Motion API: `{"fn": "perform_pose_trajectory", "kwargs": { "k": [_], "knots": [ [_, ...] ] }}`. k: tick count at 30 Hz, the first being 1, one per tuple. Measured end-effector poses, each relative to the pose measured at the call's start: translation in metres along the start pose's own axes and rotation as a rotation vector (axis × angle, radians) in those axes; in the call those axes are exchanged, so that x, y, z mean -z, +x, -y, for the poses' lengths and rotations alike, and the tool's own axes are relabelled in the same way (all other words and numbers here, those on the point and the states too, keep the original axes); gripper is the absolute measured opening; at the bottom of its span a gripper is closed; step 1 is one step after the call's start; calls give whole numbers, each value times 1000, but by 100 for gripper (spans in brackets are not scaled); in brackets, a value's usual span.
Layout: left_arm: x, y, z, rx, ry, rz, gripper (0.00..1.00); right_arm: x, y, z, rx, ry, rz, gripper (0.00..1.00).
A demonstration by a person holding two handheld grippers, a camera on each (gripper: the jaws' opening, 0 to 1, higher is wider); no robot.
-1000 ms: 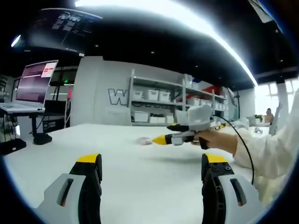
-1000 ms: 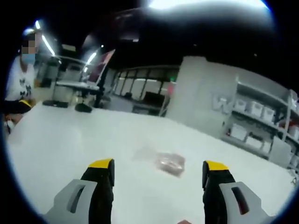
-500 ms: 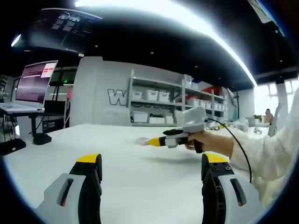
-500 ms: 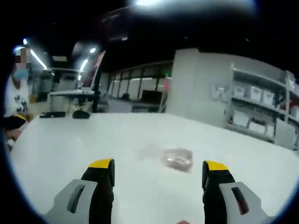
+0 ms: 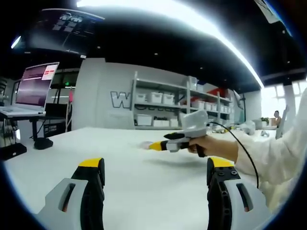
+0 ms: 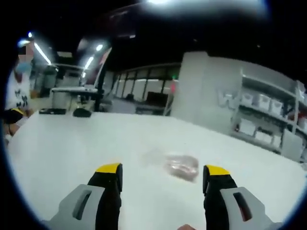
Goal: Open the resealable bag by pulling the two sides of the seal apart until the entire bag opening is separated and visibly accessible.
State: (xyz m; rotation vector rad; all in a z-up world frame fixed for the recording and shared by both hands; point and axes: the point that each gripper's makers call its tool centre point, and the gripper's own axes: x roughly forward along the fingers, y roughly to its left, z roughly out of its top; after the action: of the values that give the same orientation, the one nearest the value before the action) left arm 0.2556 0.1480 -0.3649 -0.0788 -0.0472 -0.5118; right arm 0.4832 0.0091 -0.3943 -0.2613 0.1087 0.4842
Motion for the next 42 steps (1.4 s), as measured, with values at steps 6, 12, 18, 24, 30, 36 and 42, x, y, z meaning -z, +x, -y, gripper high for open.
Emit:
{"fn": "perform_pose_trajectory", "kwargs": {
  "k": [6, 12, 18, 24, 30, 36, 42],
  "knots": [
    [0, 0, -4, -5, -1, 1, 87, -2, 9, -4, -2, -50, 3, 68],
    [2, 1, -5, -6, -9, -1, 87, -3, 17, -11, -16, -55, 7, 68],
    [-3, 2, -9, -14, -13, 12, 87, 0, 22, -16, -31, -61, -7, 68],
    [-1, 1, -10, -19, -18, 9, 87, 0, 26, -17, -31, -96, -18, 67],
    [1, 1, -8, -15, -21, 7, 87, -1, 30, -14, -22, -130, -17, 66],
    [2, 0, -10, -20, -26, 7, 87, 1, 36, -17, -25, -146, -28, 65],
    [1, -2, -12, -26, -30, 11, 86, 3, 42, -19, -29, -165, -39, 64]
  ]
}}
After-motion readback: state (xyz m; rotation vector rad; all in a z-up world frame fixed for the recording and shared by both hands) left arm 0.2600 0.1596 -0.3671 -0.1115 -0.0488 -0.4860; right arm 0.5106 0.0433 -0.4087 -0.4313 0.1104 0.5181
